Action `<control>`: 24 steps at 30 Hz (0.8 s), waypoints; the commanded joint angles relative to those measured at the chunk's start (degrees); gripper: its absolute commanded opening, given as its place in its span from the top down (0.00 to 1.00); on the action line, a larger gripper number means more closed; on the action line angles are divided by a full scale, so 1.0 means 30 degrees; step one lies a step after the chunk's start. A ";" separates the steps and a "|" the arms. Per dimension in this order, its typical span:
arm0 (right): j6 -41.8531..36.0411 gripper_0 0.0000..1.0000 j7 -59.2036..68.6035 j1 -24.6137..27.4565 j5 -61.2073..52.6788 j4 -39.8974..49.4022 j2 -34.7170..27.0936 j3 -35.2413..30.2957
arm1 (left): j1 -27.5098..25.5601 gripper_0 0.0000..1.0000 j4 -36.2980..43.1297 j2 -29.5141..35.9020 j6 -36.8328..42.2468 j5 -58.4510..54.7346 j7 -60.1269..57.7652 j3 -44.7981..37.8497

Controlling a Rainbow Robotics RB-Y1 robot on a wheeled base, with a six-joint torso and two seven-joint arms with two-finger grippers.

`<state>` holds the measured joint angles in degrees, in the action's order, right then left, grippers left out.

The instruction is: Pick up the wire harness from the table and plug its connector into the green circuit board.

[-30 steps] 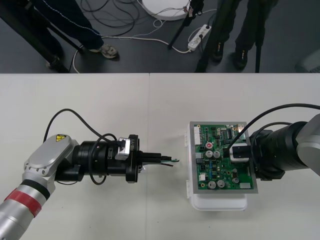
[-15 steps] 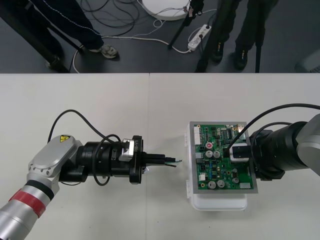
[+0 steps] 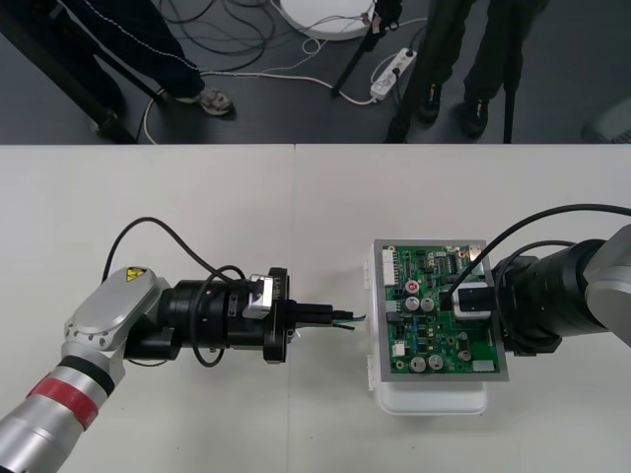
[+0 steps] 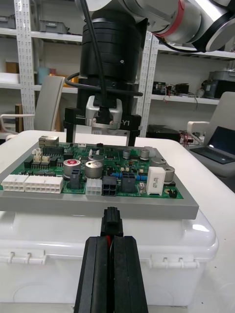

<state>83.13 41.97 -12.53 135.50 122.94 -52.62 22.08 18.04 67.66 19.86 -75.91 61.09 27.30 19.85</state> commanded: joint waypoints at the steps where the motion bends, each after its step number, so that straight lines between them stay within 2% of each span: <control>1: -0.0376 0.00 -0.0573 -0.0041 -0.0429 0.0386 0.0608 0.0139 | 0.0285 1.00 0.0650 -0.0645 0.1105 0.0114 0.0803 0.0444; 24: -0.0346 0.00 -0.0602 -0.0041 -0.0488 0.0386 0.0608 0.0139 | 0.0490 1.00 0.0650 -0.1407 0.2423 0.0173 0.0598 0.1323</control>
<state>83.13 41.97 -12.53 135.39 122.94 -52.62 22.08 18.07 67.66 17.83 -71.04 61.38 27.30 22.21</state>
